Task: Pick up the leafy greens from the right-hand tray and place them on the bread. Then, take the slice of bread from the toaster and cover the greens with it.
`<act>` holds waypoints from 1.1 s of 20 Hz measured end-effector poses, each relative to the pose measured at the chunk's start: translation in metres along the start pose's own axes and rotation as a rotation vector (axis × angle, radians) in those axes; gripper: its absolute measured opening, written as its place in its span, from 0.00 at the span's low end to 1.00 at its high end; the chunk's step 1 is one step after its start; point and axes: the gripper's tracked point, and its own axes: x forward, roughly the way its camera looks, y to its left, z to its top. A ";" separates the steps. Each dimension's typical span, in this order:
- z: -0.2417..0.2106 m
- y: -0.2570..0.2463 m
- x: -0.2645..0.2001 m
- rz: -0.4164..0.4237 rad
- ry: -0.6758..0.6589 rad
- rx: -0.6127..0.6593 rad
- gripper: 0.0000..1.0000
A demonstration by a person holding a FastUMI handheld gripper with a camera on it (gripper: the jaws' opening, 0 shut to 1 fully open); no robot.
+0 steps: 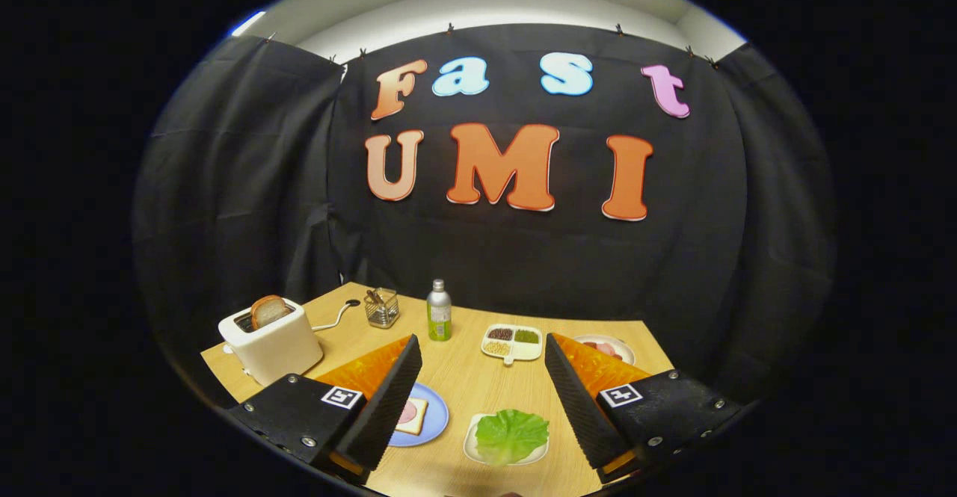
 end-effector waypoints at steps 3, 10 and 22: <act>-0.016 -0.003 0.012 0.028 0.089 0.040 0.99; -0.075 0.002 0.034 0.072 0.357 0.069 0.99; -0.173 -0.009 0.071 0.027 0.677 0.156 0.96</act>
